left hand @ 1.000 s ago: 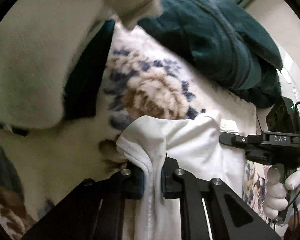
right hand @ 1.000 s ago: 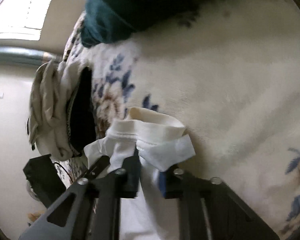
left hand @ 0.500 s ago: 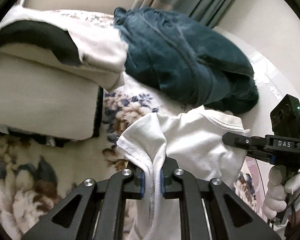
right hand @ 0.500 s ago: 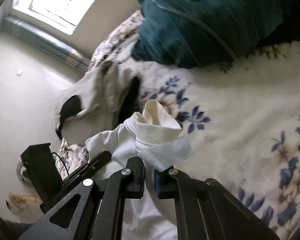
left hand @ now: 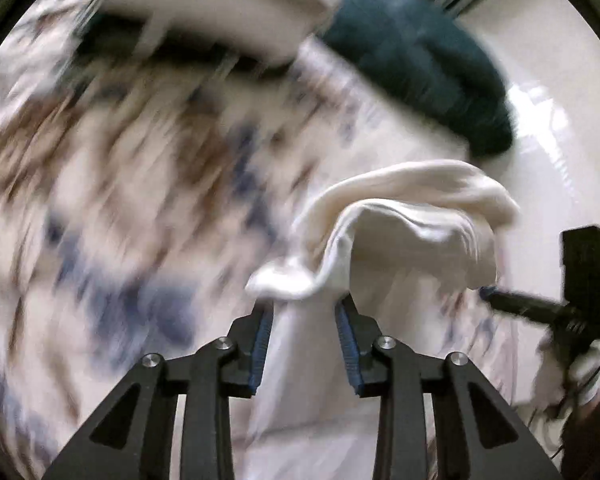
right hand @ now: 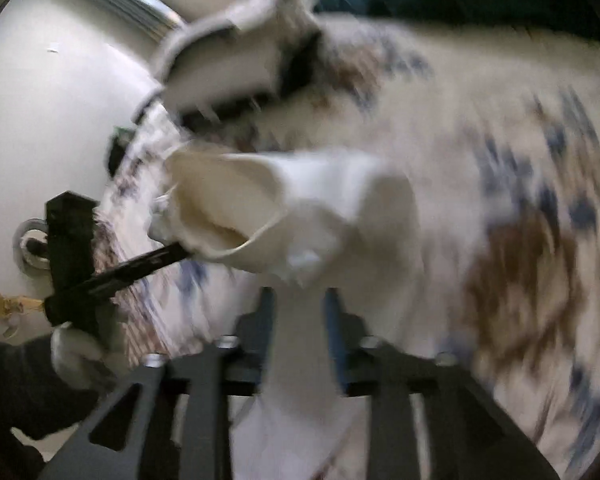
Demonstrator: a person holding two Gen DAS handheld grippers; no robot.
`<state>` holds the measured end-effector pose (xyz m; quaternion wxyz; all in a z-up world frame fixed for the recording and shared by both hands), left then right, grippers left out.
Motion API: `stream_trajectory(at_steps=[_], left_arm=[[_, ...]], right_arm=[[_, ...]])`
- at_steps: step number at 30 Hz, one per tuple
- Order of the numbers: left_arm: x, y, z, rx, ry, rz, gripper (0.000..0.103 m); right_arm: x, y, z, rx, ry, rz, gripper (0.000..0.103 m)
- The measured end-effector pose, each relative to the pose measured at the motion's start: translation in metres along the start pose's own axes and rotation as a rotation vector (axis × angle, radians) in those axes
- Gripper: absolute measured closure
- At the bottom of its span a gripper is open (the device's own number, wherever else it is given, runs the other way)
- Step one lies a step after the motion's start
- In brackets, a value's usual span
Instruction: Fold small clothes
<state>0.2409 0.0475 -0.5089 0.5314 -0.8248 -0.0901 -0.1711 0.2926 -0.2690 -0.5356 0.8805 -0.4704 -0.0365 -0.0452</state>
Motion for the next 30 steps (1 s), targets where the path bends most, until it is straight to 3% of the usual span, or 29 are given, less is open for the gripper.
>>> stream_trajectory(at_steps=[4,8,10,12,17,19,20,25,27,30], left_arm=[[-0.039,-0.009,0.026,0.028,-0.071,0.113,0.074],[-0.032,-0.022,0.044,0.035,-0.143,0.082,0.073],[-0.019,-0.02,0.048,0.035,-0.163,0.069,0.072],[-0.005,-0.014,0.051,0.013,-0.194,0.048,0.072],[0.027,-0.002,0.041,0.007,-0.157,0.009,0.072],[0.035,0.003,0.037,0.0,-0.15,0.01,0.072],[0.039,0.004,0.033,-0.007,-0.143,0.01,0.072],[0.039,0.008,0.021,-0.024,-0.087,0.044,0.072],[0.039,0.014,0.017,-0.014,-0.063,0.07,0.072],[0.037,0.027,0.009,-0.032,-0.045,0.108,0.072]], right_arm=[[-0.027,-0.003,-0.048,-0.003,0.227,0.027,0.057],[-0.036,-0.01,-0.085,0.133,0.552,-0.027,0.05],[-0.031,0.001,-0.083,0.183,0.604,-0.026,0.05],[-0.027,0.022,-0.073,0.248,0.638,0.004,0.05],[-0.026,0.086,-0.053,0.286,0.701,0.117,0.05],[-0.025,0.093,-0.047,0.289,0.688,0.116,0.069],[-0.024,0.088,-0.045,0.278,0.672,0.096,0.094],[-0.021,0.038,-0.043,0.235,0.6,0.015,0.095],[-0.023,0.031,-0.047,0.153,0.564,0.028,0.095],[-0.023,0.029,-0.068,0.109,0.608,0.011,0.095]])
Point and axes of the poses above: each gripper's, at about its wrist camera, not at the fingertips, and y roughly the way its jaws point, z to its left, x to its top, the point moved 3 cm from there along y, roughly the way its jaws point, and after that the axes turned 15 degrees about y, right-handed, at the moved point
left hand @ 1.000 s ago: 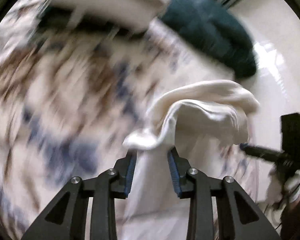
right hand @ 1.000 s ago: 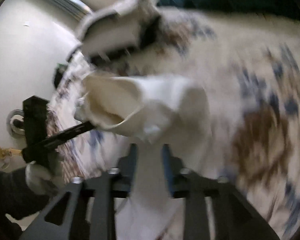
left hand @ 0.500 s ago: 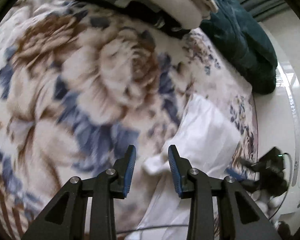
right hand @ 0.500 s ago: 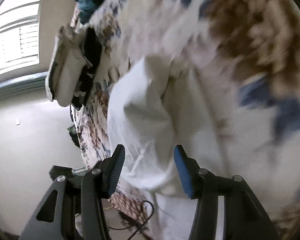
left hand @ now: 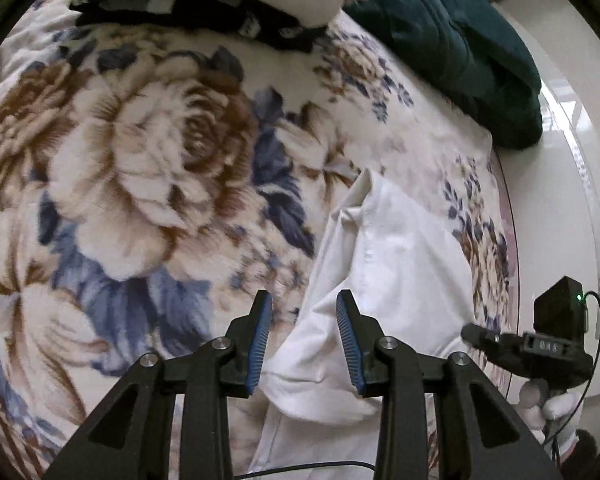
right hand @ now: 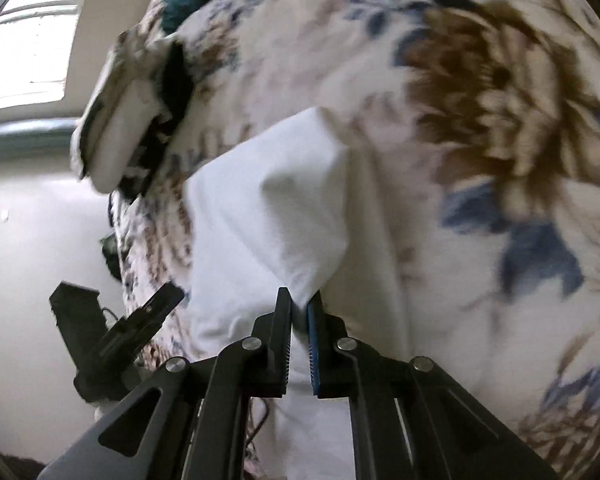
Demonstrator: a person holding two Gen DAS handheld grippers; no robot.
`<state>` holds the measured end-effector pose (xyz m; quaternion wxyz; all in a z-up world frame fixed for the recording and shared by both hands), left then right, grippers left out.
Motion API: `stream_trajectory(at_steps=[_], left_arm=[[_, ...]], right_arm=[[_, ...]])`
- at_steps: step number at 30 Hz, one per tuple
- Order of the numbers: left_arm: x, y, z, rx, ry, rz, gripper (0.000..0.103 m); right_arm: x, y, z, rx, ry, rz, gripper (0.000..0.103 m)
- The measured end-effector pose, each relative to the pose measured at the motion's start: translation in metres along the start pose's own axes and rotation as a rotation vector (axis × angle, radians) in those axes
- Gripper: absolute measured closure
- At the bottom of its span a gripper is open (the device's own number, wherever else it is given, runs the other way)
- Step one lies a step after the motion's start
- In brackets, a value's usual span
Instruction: Fold small clothes
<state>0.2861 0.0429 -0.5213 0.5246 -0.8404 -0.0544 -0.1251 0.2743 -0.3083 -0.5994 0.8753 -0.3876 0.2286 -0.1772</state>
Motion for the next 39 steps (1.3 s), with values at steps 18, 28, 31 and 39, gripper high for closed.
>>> stream_trajectory(at_steps=[18,28,31,39], left_arm=[[-0.015,0.008,-0.026,-0.189,-0.091,-0.009,0.1],[-0.035,-0.011,-0.003,-0.059,-0.113,0.056,0.047],[-0.017,-0.022,-0.018,-0.067,-0.071,0.0,0.039],[-0.017,0.045,-0.016,0.078,0.069,0.188,0.039]], right_arm=[[-0.001,0.01,0.008,0.155,0.067,0.019,0.096],[0.0,-0.003,0.006,-0.115,-0.02,-0.056,0.071],[-0.012,-0.017,0.021,-0.091,-0.068,-0.142,0.07],[-0.023,0.041,0.006,-0.285,-0.055,-0.053,0.07]])
Point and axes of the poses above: each gripper's, at about its wrist camera, not at the fingertips, and y roughly the way its jaws point, z to its left, x to its top, the point moved 3 cm from there along y, roughly the way its jaws point, and after that the axes turned 15 degrees about y, right-handed, at the moved point
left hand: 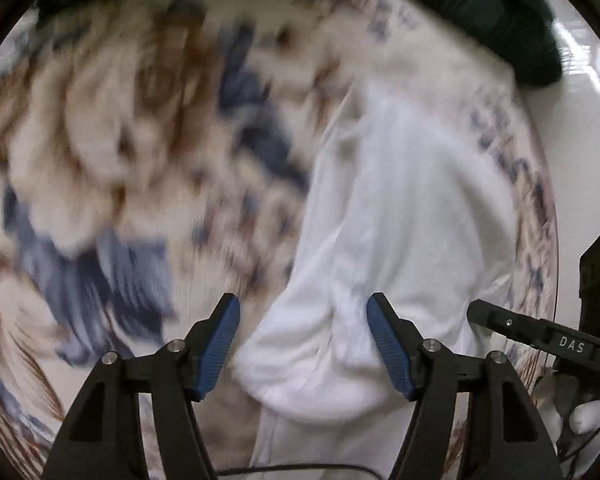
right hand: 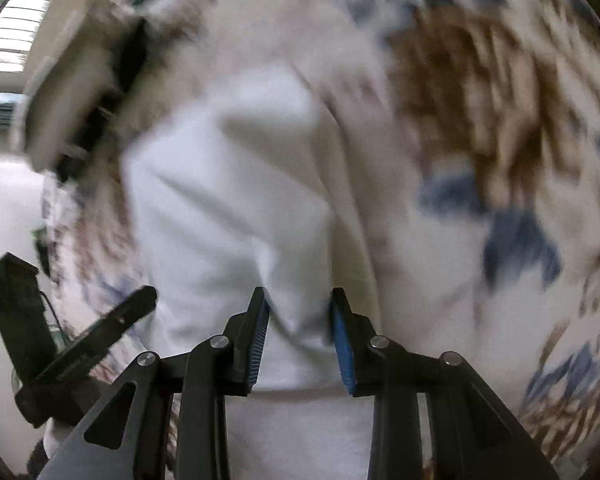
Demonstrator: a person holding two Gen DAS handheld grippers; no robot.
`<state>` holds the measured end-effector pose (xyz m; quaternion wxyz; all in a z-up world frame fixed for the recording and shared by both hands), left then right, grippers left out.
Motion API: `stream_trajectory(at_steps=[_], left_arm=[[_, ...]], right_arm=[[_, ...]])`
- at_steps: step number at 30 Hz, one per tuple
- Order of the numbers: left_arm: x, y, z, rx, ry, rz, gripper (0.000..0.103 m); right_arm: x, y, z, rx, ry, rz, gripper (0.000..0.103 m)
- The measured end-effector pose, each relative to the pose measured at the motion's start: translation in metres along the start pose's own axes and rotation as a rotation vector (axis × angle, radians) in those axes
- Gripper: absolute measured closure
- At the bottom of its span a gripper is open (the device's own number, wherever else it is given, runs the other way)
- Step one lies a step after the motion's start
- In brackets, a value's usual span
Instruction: Fold small clothes
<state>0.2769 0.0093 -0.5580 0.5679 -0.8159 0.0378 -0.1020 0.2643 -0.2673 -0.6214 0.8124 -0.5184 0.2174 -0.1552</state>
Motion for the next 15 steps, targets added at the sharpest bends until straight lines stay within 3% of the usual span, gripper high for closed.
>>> stream_trajectory(at_steps=[2,4,7,11,14,15], left_arm=[[-0.013,-0.002,0.004,-0.031,-0.019,0.013,0.039],[-0.021,-0.016,0.005,-0.03,-0.015,0.011,0.039],[-0.016,-0.04,0.005,-0.039,-0.023,-0.038,0.039],[0.025,-0.045,0.005,-0.08,-0.023,-0.124,0.039],[0.063,-0.02,0.009,-0.12,-0.04,-0.125,0.039],[0.069,-0.013,0.01,-0.157,-0.057,-0.128,0.039]], right_arm=[[-0.008,0.006,-0.008,-0.014,-0.007,0.041,0.07],[-0.011,-0.011,-0.011,0.008,-0.016,0.024,0.07],[0.002,-0.048,-0.018,0.139,0.078,-0.056,0.07],[0.045,-0.055,-0.028,0.297,0.228,-0.084,0.07],[0.076,-0.023,-0.027,0.416,0.326,0.006,0.071],[0.081,-0.019,-0.026,0.446,0.348,0.01,0.082]])
Point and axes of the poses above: each gripper's, at about its wrist camera, not at the fingertips, and y roughly the way its jaws point, z to its left, x to its top, the point moved 3 cm from there along y, roughly the way its jaws point, and after that the axes turned 15 degrees about y, right-handed, at the moved point
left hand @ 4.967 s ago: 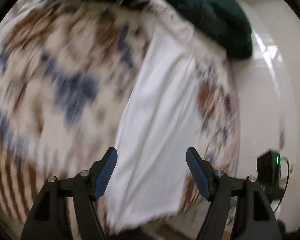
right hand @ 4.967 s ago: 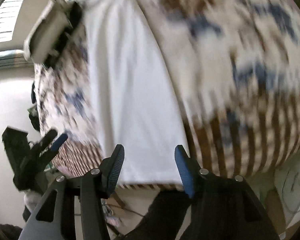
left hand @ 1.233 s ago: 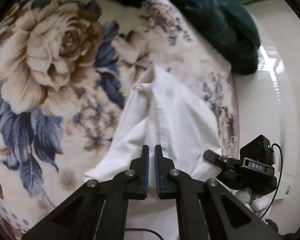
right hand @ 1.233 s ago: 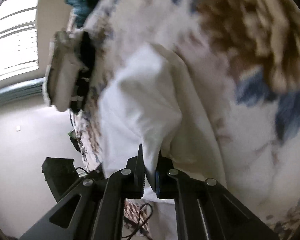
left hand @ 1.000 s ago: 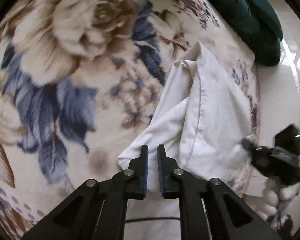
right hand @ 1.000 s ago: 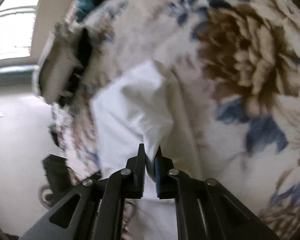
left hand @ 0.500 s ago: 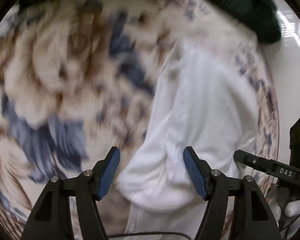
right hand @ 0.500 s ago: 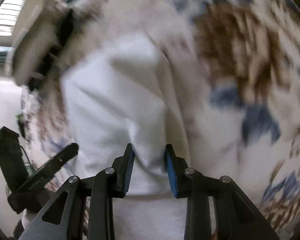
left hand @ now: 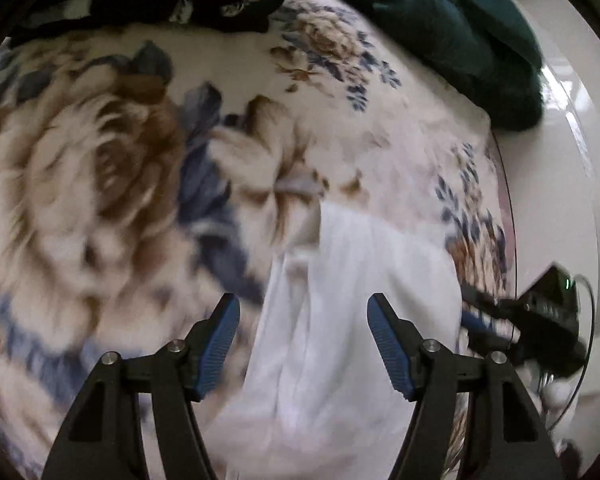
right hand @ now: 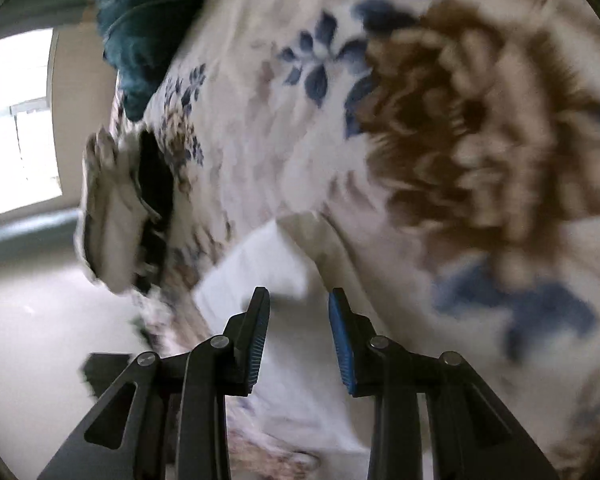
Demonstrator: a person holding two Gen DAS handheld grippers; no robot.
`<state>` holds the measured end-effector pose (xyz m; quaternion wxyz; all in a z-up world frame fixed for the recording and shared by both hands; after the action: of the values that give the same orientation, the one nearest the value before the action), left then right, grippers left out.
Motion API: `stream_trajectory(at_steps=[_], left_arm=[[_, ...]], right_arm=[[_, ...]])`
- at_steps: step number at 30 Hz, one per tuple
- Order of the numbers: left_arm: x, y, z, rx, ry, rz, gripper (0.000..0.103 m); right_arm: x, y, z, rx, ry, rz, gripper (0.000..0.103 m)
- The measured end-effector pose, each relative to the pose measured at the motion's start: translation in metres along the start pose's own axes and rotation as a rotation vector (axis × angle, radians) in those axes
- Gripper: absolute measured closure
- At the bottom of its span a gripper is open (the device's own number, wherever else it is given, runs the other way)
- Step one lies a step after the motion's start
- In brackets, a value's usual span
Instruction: Fold small clothes
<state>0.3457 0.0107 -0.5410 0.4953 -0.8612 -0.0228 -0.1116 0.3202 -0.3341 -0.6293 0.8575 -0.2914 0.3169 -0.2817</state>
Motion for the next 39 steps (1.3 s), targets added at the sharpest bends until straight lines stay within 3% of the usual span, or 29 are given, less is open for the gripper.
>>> stream_trajectory(at_steps=[1,3,4,6,8,11,12,13,14,16,17,18,19,21,22,25,29,31,35,39], left_arm=[[0.01,0.013,-0.002,-0.015,-0.015,0.001,0.039],[0.02,0.025,-0.001,-0.007,0.008,0.0,0.055],[0.025,0.03,-0.003,0.002,0.03,-0.001,0.083],[0.035,0.042,-0.003,0.064,0.087,0.03,0.085],[0.038,0.047,0.005,0.082,0.083,0.061,0.083],[0.039,0.035,0.011,0.048,0.03,0.056,0.078],[0.039,0.028,0.008,0.06,0.035,0.05,0.075],[0.038,0.019,0.004,0.059,0.045,0.037,0.064],[0.036,0.011,0.001,0.052,0.055,0.022,0.042],[0.029,-0.005,-0.01,0.045,0.082,-0.024,0.026],[0.023,-0.008,-0.017,0.035,0.1,-0.031,0.026],[0.019,-0.004,-0.02,0.039,0.115,-0.018,0.026],[0.014,0.004,-0.022,0.063,0.137,0.007,0.026],[-0.001,0.027,-0.019,0.106,0.162,0.07,0.026],[-0.009,0.038,-0.015,0.101,0.148,0.11,0.026],[-0.024,0.032,-0.014,0.062,0.106,0.114,0.026],[-0.043,-0.03,-0.031,0.031,0.117,0.01,0.026],[-0.064,-0.061,-0.036,0.027,0.102,-0.006,0.026],[-0.117,-0.094,-0.037,0.03,0.033,0.013,0.026],[-0.172,-0.088,-0.033,0.054,-0.015,0.089,0.026]], right_arm=[[0.001,0.004,0.005,0.027,0.006,-0.013,0.094],[0.006,0.003,0.016,0.028,-0.018,-0.07,0.098],[0.007,0.002,0.02,0.032,-0.033,-0.087,0.098],[0.008,0.003,0.03,0.008,-0.074,-0.113,0.098],[0.012,0.004,0.036,-0.065,-0.13,-0.145,0.098],[0.015,0.008,0.043,-0.263,-0.199,-0.16,0.096],[0.014,0.005,0.046,-0.267,-0.199,-0.17,0.096],[0.01,-0.004,0.05,-0.249,-0.206,-0.196,0.095],[0.006,-0.009,0.054,-0.228,-0.213,-0.209,0.091],[-0.006,-0.019,0.058,-0.173,-0.24,-0.201,0.075],[-0.014,-0.018,0.06,-0.142,-0.261,-0.175,0.065],[-0.021,-0.012,0.06,-0.135,-0.288,-0.138,0.061],[-0.027,0.0,0.058,-0.173,-0.324,-0.1,0.061],[-0.03,0.021,0.042,-0.359,-0.362,-0.103,0.061],[-0.029,0.027,0.034,-0.392,-0.356,-0.098,0.061],[-0.038,0.017,0.022,-0.344,-0.294,-0.073,0.061],[-0.072,-0.032,0.013,-0.283,-0.285,-0.094,0.044],[-0.094,-0.054,0.003,-0.253,-0.261,-0.068,0.044],[-0.14,-0.081,-0.035,-0.265,-0.194,-0.008,0.044],[-0.182,-0.085,-0.088,-0.312,-0.154,0.062,0.044]])
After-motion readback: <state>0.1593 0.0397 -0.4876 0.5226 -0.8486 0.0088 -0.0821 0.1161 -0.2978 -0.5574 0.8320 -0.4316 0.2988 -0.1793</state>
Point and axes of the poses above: each gripper's, at about its wrist camera, not at the fingertips, and y roughly the way its jaws point, z to its left, x to its top, the point moved 3 cm from there along y, roughly the way its jaws point, and after that the axes turned 15 degrees about y, right-handed, at the moved point
